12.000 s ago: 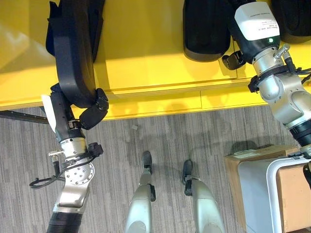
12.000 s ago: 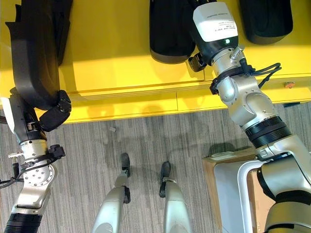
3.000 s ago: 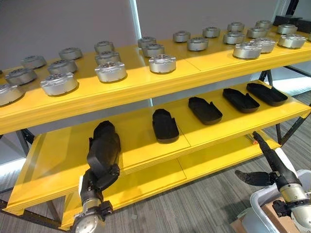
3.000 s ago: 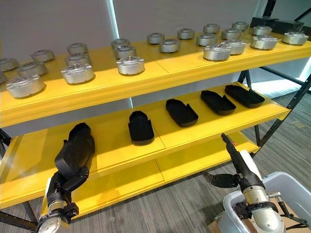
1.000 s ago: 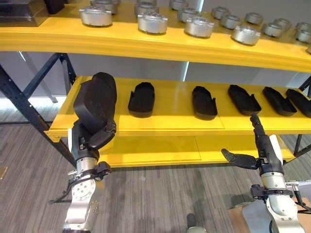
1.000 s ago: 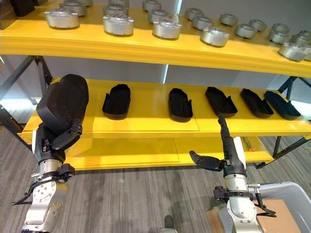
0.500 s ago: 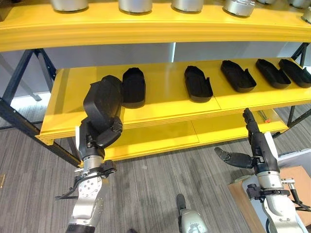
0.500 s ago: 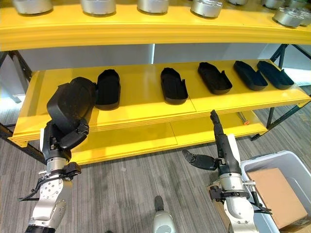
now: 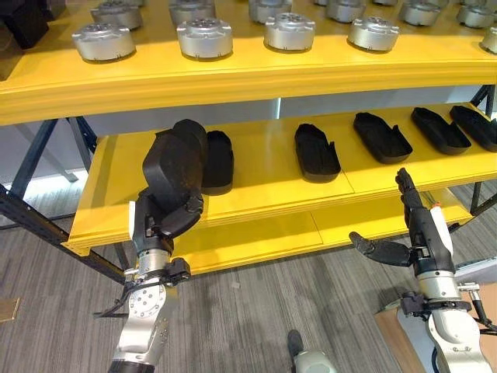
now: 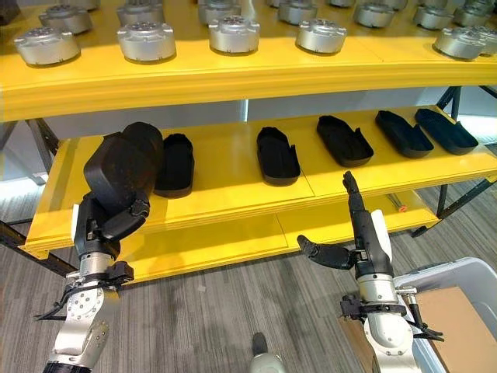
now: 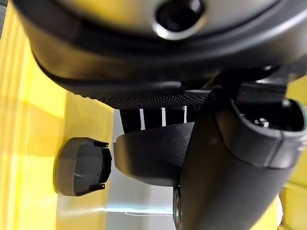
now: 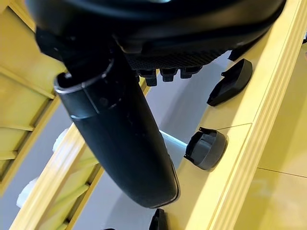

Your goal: Move parts from the plastic box to the shelf.

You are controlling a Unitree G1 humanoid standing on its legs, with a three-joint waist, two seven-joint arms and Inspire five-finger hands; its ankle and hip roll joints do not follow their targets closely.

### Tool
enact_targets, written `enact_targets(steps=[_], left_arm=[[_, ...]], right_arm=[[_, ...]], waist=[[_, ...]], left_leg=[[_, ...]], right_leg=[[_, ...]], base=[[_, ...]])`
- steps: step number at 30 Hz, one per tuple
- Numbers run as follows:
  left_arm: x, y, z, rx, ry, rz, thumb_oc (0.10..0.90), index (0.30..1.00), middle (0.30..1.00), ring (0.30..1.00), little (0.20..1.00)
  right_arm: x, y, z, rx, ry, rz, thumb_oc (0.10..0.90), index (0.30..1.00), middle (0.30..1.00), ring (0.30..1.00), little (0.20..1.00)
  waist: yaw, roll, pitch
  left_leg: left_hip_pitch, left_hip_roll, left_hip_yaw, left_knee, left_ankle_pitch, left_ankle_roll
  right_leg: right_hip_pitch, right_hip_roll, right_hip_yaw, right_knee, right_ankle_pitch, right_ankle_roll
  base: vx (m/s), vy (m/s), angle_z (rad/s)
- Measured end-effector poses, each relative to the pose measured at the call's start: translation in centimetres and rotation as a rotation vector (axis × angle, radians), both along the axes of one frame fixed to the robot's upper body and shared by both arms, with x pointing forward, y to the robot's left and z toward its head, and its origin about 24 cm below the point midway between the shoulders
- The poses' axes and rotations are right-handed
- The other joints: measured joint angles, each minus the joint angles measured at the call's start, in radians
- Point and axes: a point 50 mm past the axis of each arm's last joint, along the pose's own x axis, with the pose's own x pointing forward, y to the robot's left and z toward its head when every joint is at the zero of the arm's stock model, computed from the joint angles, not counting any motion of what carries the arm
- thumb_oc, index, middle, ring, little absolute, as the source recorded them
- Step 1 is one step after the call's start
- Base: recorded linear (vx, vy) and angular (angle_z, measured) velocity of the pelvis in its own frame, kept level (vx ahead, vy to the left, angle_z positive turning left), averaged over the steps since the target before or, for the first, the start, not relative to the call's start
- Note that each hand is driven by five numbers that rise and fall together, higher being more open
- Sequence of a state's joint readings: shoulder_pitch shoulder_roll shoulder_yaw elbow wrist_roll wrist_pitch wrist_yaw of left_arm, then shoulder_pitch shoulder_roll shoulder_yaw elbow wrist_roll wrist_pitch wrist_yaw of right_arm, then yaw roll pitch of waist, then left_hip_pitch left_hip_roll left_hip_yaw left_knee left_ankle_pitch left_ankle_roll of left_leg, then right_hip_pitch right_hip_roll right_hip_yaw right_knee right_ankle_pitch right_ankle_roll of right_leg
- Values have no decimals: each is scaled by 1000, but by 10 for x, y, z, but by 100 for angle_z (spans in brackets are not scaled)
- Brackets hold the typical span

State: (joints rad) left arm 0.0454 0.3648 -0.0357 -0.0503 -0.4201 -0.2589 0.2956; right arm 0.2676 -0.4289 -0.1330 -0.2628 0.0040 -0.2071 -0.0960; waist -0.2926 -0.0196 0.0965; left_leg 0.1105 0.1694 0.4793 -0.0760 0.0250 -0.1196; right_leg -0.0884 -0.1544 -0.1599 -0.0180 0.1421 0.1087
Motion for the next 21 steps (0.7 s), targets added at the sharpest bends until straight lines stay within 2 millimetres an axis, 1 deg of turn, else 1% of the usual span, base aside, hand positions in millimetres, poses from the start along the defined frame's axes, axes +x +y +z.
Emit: enact_targets(steps=[2, 3, 5, 9, 12, 14, 15, 16, 17, 18, 19, 20, 21], left_arm=[[0, 0, 0, 0, 1, 0, 400, 300, 300, 300, 300], [0, -1, -1, -9, 1, 1, 400, 300, 300, 300, 300], [0, -4, -1, -26, -5, 1, 400, 300, 300, 300, 300], [-1, -6, -2, -35, -2, 0, 400, 300, 300, 300, 300], [-1, -6, -3, -38, -2, 2, 400, 300, 300, 300, 300], [-1, -6, -3, -38, -2, 2, 400, 300, 300, 300, 300], [0, -12, -11, -51, 17, -19, 400, 300, 300, 300, 300], [12, -22, -14, -33, 34, -84, 400, 300, 300, 300, 300], [10, -25, -7, -33, 13, -102, 400, 300, 300, 300, 300], [-4, -18, -10, -51, 14, -66, 400, 300, 300, 300, 300], [-10, -15, -20, -68, 71, -47, 400, 300, 300, 300, 300], [-10, -12, -25, -72, 108, -44, 400, 300, 300, 300, 300], [-10, -11, -25, -72, 110, -39, 400, 300, 300, 300, 300]], right_arm=[[0, 0, 0, 0, -1, -1, 900, 1000, 1000, 1000, 1000], [-1, -1, 0, -3, 4, -5, 900, 1000, 1000, 1000, 1000], [-1, -3, 1, -15, 4, -5, 900, 1000, 1000, 1000, 1000], [-1, -3, 0, -14, 5, -7, 900, 1000, 1000, 1000, 1000], [-2, -4, 0, -14, 5, -10, 900, 1000, 1000, 1000, 1000], [-2, -4, 0, -14, 5, -9, 900, 1000, 1000, 1000, 1000], [-2, -7, -2, -17, 4, -20, 900, 1000, 1000, 1000, 1000], [-3, -15, -19, 19, 61, -67, 900, 1000, 1000, 1000, 1000], [-4, -16, -27, 77, 79, -116, 900, 1000, 1000, 1000, 1000], [5, -9, -21, 85, 49, -81, 900, 1000, 1000, 1000, 1000], [13, -4, -10, 75, 7, -44, 900, 1000, 1000, 1000, 1000], [15, -1, -1, 72, -37, -24, 900, 1000, 1000, 1000, 1000], [13, 2, 9, 67, -79, -7, 900, 1000, 1000, 1000, 1000]], waist=[[-2, 3, -2], [-5, 14, -8], [-1, 19, -11], [-3, 24, -14], [-1, 27, -18], [1, 30, -20], [35, 40, -22], [95, -10, -18], [160, -71, -10], [167, -137, -10], [158, -98, 17], [152, -91, 18], [138, -85, 23]], left_leg=[[-1, 0, -2, -2, 2, 2], [-10, 3, -19, -6, 11, -1], [-23, 7, -21, -1, 20, -1], [-32, 12, -45, -6, 18, 8], [-33, 19, -48, -7, 18, 8], [-34, 22, -49, -6, 19, 7], [-71, 55, -81, 67, 27, -21], [-242, 115, -171, 373, 19, -38], [-432, 196, -178, 696, 102, 27], [-520, 204, -230, 804, 100, 62], [-559, 244, -302, 808, 67, 51], [-550, 263, -285, 704, 75, 40], [-506, 260, -231, 507, 103, 34]], right_leg=[[0, 1, -2, -1, 0, 0], [1, 2, -15, -2, -1, -2], [-6, 2, -19, 5, -2, -5], [-9, 5, -31, 20, -16, -11], [-9, 8, -38, 24, -21, -13], [-10, 11, -39, 27, -22, -14], [-43, 48, -39, 95, -95, -70], [-120, 97, -36, 306, -235, -203], [-140, 145, -43, 324, -246, -294], [-83, 134, -65, 258, -231, -219], [-59, 157, -101, 242, -224, -212], [-41, 163, -106, 219, -227, -197], [-36, 163, -102, 205, -226, -154]], base=[[-54, -73, 12], [-82, -114, 16], [-42, -81, 14], [7, -64, 12], [-2, -40, 6], [-31, -627, -2], [-106, -691, 9], [-95, -166, -12], [-17, -75, -15], [64, 0, -29], [91, 82, -7], [82, 161, 8], [73, 211, 12]])
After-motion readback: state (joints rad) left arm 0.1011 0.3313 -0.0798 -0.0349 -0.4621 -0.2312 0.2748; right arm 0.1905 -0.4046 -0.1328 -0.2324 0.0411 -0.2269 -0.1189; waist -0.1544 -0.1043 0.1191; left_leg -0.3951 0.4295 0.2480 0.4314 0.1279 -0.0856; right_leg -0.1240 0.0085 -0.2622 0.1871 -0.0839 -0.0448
